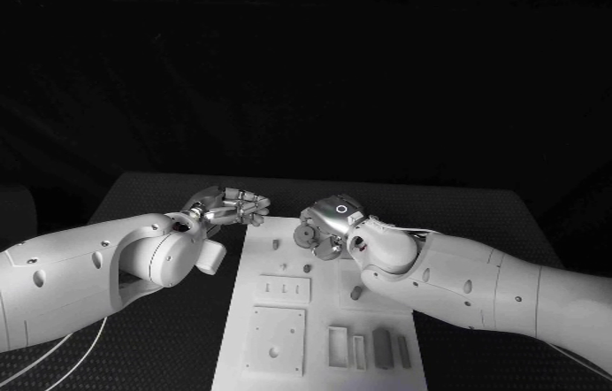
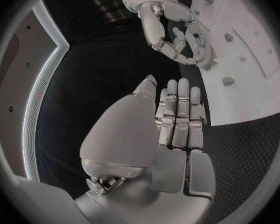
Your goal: Assemble the parts on the task board
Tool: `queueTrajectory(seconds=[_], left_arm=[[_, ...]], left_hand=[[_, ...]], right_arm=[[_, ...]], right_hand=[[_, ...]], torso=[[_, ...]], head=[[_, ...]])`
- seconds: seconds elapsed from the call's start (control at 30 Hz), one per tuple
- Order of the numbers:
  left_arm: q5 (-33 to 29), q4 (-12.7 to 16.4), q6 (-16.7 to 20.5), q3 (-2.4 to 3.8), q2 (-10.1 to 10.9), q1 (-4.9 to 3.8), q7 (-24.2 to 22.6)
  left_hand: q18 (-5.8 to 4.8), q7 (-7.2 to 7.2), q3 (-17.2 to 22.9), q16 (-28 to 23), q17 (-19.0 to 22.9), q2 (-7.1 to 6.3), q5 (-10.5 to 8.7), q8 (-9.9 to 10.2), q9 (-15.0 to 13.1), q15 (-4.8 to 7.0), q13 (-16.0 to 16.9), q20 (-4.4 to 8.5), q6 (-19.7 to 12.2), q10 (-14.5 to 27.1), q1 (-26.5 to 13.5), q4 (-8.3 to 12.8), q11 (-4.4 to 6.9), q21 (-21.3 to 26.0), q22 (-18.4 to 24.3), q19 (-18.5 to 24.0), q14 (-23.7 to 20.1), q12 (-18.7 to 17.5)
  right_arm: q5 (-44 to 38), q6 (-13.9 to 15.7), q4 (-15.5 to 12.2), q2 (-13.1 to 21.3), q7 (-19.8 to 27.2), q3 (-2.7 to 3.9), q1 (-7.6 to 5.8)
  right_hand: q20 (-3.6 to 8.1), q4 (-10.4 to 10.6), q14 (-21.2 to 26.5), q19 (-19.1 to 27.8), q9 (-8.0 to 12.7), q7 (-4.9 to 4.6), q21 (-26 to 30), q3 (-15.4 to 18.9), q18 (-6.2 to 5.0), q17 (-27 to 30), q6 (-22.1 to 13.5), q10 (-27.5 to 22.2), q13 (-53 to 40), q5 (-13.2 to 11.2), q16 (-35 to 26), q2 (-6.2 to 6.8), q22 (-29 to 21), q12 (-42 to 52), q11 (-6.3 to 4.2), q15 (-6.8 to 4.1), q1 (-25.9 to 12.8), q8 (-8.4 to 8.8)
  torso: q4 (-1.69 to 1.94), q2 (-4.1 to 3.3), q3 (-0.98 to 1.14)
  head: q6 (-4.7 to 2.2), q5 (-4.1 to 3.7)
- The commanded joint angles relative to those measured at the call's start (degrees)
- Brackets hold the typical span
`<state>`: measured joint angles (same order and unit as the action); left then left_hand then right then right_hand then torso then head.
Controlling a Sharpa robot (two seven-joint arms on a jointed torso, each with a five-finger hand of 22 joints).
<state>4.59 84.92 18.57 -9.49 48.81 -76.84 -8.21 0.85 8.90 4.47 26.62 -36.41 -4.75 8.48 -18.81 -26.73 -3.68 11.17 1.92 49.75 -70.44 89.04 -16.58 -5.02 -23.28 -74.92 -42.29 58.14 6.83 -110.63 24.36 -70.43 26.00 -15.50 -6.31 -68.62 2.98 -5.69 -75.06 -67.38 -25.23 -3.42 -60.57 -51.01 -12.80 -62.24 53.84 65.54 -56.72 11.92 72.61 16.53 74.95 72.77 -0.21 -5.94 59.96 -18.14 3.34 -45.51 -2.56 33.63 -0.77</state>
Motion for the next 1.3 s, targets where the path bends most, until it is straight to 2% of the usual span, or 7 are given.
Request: queueTrajectory(seconds=[0.03,0.33,0.6,0.73,1.13,1.3], left_arm=[[0.14,0.07,-0.44,0.05,-0.22,-0.06,-0.64],[0.14,0.03,-0.45,0.05,-0.39,-0.06,-0.58],[0.14,-0.06,-0.43,0.05,-0.45,-0.07,-0.58],[0.14,-0.08,-0.46,0.05,-0.57,-0.07,-0.58],[0.14,-0.1,-0.52,0.05,-0.79,-0.07,-0.56],[0.14,-0.11,-0.52,0.05,-0.79,-0.07,-0.55]], left_hand=[[-0.03,0.33,-0.01,-0.32,-0.06,0.0,0.04,0.25,-0.05,-0.31,0.09,-0.17,0.14,-0.27,0.58,0.04,-0.2,-0.29,-1.07,0.4,0.18,-0.27],[-0.04,0.33,-0.02,-0.34,-0.08,0.01,0.04,0.25,-0.06,-0.31,0.1,-0.18,0.14,-0.28,0.55,0.02,-0.2,-0.3,-1.07,0.41,0.18,-0.28],[-0.04,0.33,-0.03,-0.36,-0.1,0.0,0.03,0.27,-0.08,-0.32,0.12,-0.18,0.14,-0.28,0.52,0.01,-0.2,-0.3,-1.07,0.41,0.19,-0.32],[-0.04,0.33,-0.03,-0.37,-0.11,0.0,0.02,0.28,-0.08,-0.32,0.13,-0.18,0.14,-0.28,0.51,0.01,-0.2,-0.31,-1.07,0.42,0.19,-0.34],[-0.03,0.34,-0.04,-0.4,-0.14,0.0,0.01,0.31,-0.1,-0.32,0.16,-0.18,0.15,-0.29,0.48,0.01,-0.21,-0.32,-1.07,0.42,0.2,-0.38],[-0.03,0.34,-0.04,-0.41,-0.16,0.0,0.01,0.32,-0.11,-0.32,0.17,-0.18,0.15,-0.3,0.48,0.01,-0.21,-0.32,-1.07,0.42,0.2,-0.4]], right_arm=[[-1.47,0.49,0.7,-0.57,-0.57,-0.13,0.28],[-1.52,0.47,1.74,-1.6,-0.62,-0.23,0.7],[-1.81,0.33,2.71,-2.14,-0.61,-0.51,0.75],[-1.81,0.28,2.97,-2.48,-0.52,-0.53,0.75],[-1.42,-0.26,4.14,-3.46,-0.06,-0.93,0.91],[-1.26,-0.88,4.27,-3.52,0.03,-1.08,0.97]], right_hand=[[0.0,-0.07,-0.41,-0.51,-0.08,-2.68,-0.24,-0.25,-2.2,0.04,4.33,0.52,0.08,-0.22,-0.22,0.38,0.06,-0.14,0.0,-0.12,0.31,-0.47],[0.01,-0.22,-0.39,-0.54,-0.05,-2.69,-0.25,-0.31,-2.2,0.14,4.28,0.54,0.11,-0.28,-0.3,0.39,0.06,-0.16,0.0,-0.13,0.41,-0.43],[0.01,-0.4,-0.34,-0.55,-0.01,-2.71,-0.25,-0.32,-2.2,0.26,4.19,0.53,0.14,-0.35,-0.42,0.42,0.05,-0.2,0.02,-0.13,0.47,-0.35],[0.01,-0.5,-0.31,-0.55,0.01,-2.73,-0.24,-0.31,-2.2,0.34,4.16,0.53,0.17,-0.47,-0.49,0.43,0.04,-0.23,0.03,-0.12,0.47,-0.32],[-0.1,-1.11,-0.2,-0.45,0.15,-2.85,-0.14,-0.1,-2.2,0.64,3.92,0.45,0.32,-1.86,-0.89,0.47,-0.02,-0.4,0.14,-0.02,0.36,-0.08],[-0.18,-1.66,-0.17,-0.35,0.32,-3.01,-0.04,0.18,-2.2,0.64,3.53,0.34,0.42,-3.31,-1.07,0.52,-0.08,-0.49,0.3,0.11,0.28,0.21]], torso=[[-0.07,-0.01,-0.02],[-0.19,0.05,0.03],[-0.08,0.0,0.08],[-0.23,-0.02,0.08],[-0.2,0.0,0.11],[-0.25,0.02,0.08]], head=[[0.08,-0.08],[0.06,0.04],[0.18,0.18],[0.21,0.3],[0.39,0.48],[0.53,0.56]])
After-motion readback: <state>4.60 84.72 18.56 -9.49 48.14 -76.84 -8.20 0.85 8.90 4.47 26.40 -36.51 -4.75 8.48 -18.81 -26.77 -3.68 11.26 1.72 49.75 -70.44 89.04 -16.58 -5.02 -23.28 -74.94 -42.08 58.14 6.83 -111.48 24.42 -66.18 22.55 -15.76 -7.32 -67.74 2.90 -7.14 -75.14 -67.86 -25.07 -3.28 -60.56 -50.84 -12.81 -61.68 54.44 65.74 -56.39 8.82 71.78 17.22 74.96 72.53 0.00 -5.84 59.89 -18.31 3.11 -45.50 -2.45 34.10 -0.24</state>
